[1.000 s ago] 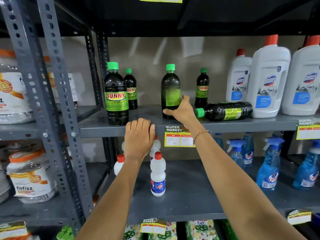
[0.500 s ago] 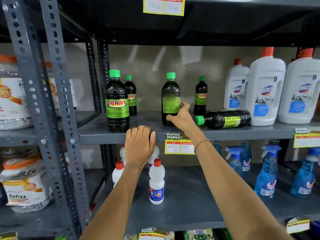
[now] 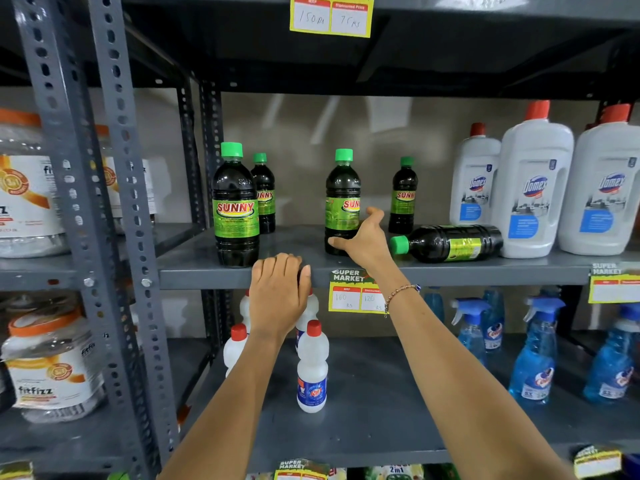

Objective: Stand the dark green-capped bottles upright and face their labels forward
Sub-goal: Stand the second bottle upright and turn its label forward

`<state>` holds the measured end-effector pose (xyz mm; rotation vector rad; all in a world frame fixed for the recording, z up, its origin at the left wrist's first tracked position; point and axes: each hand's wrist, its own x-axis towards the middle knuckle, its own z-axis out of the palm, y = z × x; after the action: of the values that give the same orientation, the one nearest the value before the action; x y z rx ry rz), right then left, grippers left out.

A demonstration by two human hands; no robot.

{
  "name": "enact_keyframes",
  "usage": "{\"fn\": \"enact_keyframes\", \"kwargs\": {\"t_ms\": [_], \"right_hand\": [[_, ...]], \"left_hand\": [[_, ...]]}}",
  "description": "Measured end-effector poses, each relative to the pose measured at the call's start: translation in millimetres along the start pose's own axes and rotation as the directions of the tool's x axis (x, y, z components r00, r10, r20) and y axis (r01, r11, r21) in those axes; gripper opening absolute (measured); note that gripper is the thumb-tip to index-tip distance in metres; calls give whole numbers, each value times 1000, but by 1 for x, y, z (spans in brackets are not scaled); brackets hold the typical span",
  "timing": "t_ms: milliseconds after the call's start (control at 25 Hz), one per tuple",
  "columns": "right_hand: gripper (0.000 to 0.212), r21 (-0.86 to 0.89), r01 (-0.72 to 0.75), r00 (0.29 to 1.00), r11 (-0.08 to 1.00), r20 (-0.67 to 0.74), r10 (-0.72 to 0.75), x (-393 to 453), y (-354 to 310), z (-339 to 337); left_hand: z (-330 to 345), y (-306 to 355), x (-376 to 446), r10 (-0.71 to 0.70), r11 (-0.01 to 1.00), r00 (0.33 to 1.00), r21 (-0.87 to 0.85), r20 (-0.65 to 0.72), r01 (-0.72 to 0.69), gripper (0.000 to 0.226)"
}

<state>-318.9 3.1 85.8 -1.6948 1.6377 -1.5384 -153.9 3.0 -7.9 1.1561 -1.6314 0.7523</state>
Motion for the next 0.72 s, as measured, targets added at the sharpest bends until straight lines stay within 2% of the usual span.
{"fn": "enact_keyframes", "kwargs": {"t_ms": [120, 280, 400, 480, 640, 720], "right_hand": [[96, 44, -3, 1000, 999, -20, 3, -1, -1, 0], [83, 62, -49, 997, 997, 61, 46, -2, -4, -3], [88, -10, -2, 999, 1000, -36, 2, -3, -1, 0], [95, 3, -1, 998, 1000, -67, 1, -2, -2, 2], [89, 33, -35, 998, 999, 60, 33, -2, -4, -1], [89, 8, -15, 1000, 1000, 22, 15, -5, -3, -1]], "left_hand": [[0, 0, 0, -8, 1000, 1000, -5, 13, 8, 35], [-2, 1, 0, -14, 1000, 1000, -12, 20, 14, 36], [-2, 1, 0, -16, 1000, 1000, -16, 25, 17, 36], [-3, 1, 0, -16, 1000, 1000, -19, 25, 17, 35], [-2, 1, 0, -18, 999, 999, -28, 39, 19, 36], [-2, 0, 0, -20, 999, 999, -25, 42, 21, 36]]}}
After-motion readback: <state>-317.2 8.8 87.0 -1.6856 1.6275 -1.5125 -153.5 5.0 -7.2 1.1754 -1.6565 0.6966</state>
